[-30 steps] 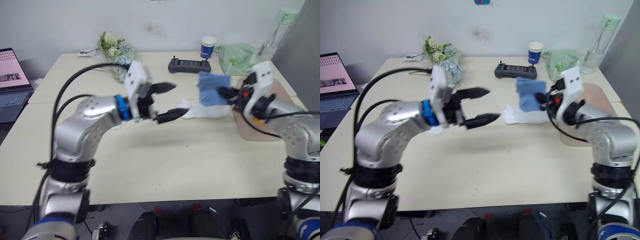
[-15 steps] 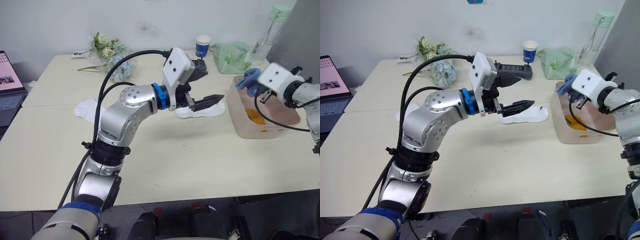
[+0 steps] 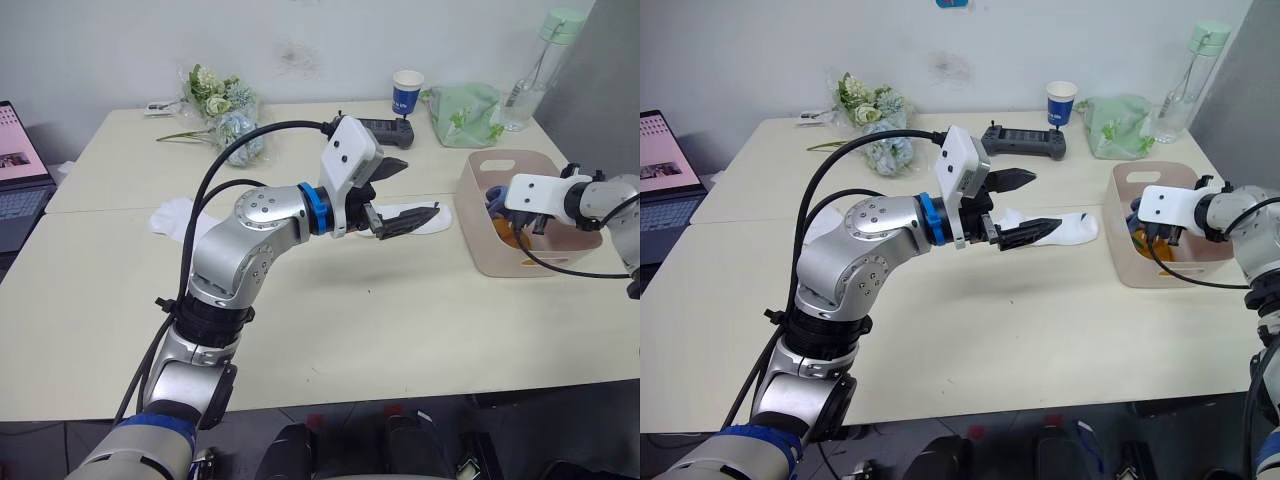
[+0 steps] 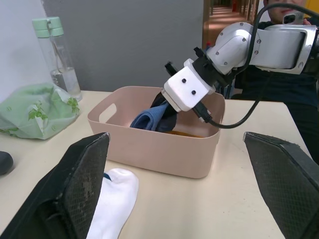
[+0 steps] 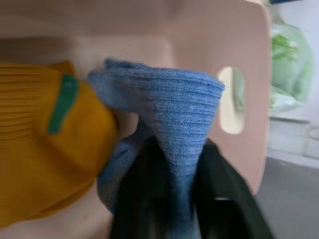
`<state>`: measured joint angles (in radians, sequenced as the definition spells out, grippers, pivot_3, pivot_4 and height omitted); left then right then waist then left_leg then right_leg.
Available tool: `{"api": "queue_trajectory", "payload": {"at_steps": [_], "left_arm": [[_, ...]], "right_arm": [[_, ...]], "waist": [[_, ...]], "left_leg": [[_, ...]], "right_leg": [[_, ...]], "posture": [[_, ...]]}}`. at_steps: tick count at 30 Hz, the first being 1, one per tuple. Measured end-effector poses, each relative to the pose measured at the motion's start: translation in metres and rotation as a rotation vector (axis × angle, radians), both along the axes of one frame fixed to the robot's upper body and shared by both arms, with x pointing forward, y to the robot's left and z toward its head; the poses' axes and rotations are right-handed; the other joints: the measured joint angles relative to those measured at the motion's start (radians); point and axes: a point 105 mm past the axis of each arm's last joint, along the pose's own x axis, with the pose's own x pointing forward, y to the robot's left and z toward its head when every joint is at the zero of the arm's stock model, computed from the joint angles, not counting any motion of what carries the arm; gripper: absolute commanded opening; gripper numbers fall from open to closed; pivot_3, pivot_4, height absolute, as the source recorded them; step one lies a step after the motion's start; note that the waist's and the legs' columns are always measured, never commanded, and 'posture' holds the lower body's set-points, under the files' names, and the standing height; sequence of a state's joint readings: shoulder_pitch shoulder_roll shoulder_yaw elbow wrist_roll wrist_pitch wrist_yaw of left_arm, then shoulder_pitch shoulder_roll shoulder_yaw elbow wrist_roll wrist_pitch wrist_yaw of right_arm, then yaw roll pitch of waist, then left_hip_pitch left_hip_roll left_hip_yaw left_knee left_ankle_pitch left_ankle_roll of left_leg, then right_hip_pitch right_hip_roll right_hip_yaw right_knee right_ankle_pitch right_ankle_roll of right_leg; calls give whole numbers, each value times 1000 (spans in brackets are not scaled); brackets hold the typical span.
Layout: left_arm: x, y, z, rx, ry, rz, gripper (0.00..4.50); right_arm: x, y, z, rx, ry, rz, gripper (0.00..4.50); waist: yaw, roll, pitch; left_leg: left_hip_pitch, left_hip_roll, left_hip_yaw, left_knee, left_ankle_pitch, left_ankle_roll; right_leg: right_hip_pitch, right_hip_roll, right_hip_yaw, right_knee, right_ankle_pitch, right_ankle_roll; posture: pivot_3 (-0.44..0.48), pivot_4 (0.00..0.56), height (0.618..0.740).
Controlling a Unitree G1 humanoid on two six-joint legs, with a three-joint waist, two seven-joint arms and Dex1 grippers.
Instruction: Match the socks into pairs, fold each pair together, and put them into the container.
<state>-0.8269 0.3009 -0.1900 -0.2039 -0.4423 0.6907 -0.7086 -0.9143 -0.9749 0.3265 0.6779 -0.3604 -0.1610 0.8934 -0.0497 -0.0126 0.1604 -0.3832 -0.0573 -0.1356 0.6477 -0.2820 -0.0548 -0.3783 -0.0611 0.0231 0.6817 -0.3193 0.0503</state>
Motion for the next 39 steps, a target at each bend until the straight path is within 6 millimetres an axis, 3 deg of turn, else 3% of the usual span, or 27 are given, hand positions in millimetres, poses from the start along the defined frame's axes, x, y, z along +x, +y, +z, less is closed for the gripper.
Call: {"api": "queue_trajectory", "payload": {"at_steps": [5,10,14,21,22,31,39], "left_arm": [[0,2,-1,6,1,-2,4500],[3,7,-6,25,7,2,4500],[6,10,-7,27,0,5,4500],[8,10,-8,32,-6,16,4500],[8,10,-8,33,-7,17,4500],[1,7,-15,44,5,10,4500],[2,8,-16,53,13,15,4500]], "right_arm": [[-19,-7,23,71,100,-14,3710],[-27,1,58,174,110,-27,3710],[-9,11,74,241,-15,-26,2724],[11,1,36,196,-40,-75,191],[12,0,32,182,-34,-73,20],[5,-5,-15,143,162,-85,20],[1,-8,-24,165,234,-113,20]], "waist": [[5,0,0],[3,0,0],[5,0,0],[17,0,0],[17,0,0],[17,0,0],[16,0,0]], "left_leg": [[0,0,0,0,0,0],[1,0,-1,0,0,0],[1,0,-1,1,0,0],[-2,-1,0,1,0,0],[-2,-1,0,1,0,0],[-2,-1,0,2,0,0],[-1,0,0,2,0,0]], "right_leg": [[0,0,0,0,0,0],[0,0,0,0,0,0],[0,-1,0,0,0,0],[-2,-1,-1,0,0,0],[-1,-1,-1,0,0,0],[-1,-1,0,1,0,0],[-1,-1,-1,1,0,0]], "posture": [[0,150,740],[0,150,740],[0,150,740],[0,150,740],[0,150,740],[0,150,740],[0,150,740]]}}
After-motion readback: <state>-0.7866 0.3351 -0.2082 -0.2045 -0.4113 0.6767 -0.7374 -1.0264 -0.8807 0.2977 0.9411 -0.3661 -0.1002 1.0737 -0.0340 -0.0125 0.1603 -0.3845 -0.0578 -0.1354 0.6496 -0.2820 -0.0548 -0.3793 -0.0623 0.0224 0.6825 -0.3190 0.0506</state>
